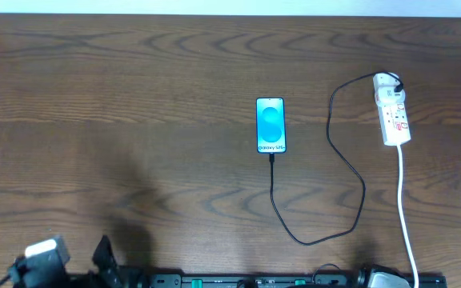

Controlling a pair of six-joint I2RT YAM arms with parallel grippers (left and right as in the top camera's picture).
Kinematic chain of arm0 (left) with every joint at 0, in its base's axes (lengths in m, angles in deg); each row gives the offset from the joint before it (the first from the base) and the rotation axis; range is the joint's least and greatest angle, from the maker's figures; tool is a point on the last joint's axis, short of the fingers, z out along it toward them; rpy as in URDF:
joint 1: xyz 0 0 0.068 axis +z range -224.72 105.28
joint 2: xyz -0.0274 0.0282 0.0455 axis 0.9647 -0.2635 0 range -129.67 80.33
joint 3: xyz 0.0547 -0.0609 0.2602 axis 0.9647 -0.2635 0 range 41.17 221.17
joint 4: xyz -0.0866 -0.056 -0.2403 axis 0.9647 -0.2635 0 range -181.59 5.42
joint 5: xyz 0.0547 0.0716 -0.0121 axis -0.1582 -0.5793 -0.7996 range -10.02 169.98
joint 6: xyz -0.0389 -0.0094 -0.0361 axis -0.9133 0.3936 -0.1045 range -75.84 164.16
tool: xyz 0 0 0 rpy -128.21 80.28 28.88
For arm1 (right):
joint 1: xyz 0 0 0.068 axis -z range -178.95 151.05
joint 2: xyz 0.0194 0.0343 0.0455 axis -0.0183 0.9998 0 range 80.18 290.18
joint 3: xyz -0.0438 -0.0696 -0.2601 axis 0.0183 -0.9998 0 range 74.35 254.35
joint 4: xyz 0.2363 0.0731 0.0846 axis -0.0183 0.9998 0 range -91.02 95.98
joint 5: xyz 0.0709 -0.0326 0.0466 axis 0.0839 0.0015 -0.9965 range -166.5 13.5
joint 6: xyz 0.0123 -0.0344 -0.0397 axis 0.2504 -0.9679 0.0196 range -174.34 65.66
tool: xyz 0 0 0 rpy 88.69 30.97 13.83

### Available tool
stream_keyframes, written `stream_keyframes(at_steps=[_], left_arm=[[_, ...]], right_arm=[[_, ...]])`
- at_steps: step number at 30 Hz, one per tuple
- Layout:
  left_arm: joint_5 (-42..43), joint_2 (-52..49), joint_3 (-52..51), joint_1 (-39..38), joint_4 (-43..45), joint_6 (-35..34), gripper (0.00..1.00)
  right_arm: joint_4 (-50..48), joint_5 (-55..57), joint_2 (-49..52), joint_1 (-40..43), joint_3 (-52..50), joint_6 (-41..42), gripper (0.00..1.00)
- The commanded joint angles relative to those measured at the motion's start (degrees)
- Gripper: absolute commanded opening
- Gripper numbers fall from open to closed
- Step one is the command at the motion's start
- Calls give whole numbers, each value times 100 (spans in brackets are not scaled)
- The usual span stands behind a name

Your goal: Plug charger to phone and switch on socket

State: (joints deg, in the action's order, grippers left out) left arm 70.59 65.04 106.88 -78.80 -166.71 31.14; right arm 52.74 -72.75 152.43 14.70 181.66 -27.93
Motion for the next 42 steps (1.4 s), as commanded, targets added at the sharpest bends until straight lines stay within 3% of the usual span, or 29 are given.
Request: stream_keyframes(at_steps=[1,11,24,42], left_arm=[[-72,476,52,109,-11,74,98],[-72,1252,52,177,-13,74,98],[-72,1478,52,439,-15,74,98],[-66,1515,76,1067,-131,74,98]], right_arm=[[116,-748,-61,-24,15,-166,1],[223,-929,-417,-24,13,-168,1],[144,-1023,-984,-33,-151,-160,1],[-678,-1036,-2699,-625,-968,-160,1]])
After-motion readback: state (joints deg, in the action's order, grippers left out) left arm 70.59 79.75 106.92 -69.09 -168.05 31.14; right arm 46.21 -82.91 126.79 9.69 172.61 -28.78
